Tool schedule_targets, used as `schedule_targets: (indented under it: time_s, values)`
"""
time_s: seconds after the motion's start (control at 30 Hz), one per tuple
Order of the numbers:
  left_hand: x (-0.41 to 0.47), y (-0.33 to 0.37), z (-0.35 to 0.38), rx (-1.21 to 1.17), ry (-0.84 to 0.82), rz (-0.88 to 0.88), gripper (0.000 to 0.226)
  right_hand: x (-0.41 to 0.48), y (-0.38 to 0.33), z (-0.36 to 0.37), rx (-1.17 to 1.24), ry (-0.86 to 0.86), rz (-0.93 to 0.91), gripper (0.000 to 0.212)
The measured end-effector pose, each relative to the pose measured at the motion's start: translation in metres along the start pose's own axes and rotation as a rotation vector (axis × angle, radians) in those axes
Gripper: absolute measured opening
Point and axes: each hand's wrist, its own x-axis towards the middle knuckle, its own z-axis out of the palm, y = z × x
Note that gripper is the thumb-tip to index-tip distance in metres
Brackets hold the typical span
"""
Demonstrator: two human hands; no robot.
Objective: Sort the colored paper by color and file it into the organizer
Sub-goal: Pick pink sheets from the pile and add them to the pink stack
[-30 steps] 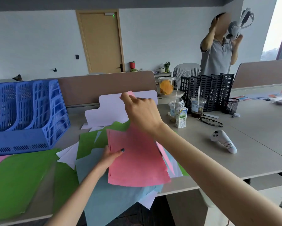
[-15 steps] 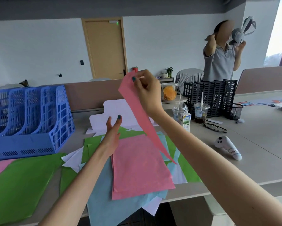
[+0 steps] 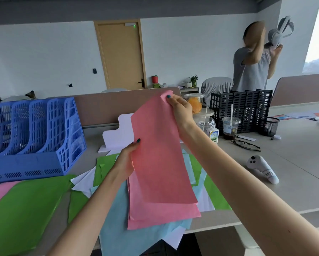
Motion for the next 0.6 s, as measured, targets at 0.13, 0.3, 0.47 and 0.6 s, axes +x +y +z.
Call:
schedule_targets:
  time_s: [0.13, 0.3, 0.47, 0.6]
  values:
    - [-0.006, -0.004, -0.015, 0.175, 0.206, 0.078, 0.026, 0.003, 0.022, -0.018, -0.061, 0.107, 0.083, 0.016]
    - [-0.010, -0.012, -0.031, 0.499, 0.383, 0.288, 0.015, -0.004, 0.057, -0.037, -0.300, 0.037, 0.248, 0.043]
    - [0.000, -0.029, -0.048, 0.697, 0.481, 0.247, 0.010, -0.016, 0.083, -0.059, -0.529, -0.045, 0.423, 0.025]
    - [0.004, -0.054, -0.048, 0.756, 0.494, 0.123, 0.012, -0.016, 0.114, -0.081, -0.685, -0.031, 0.528, 0.071]
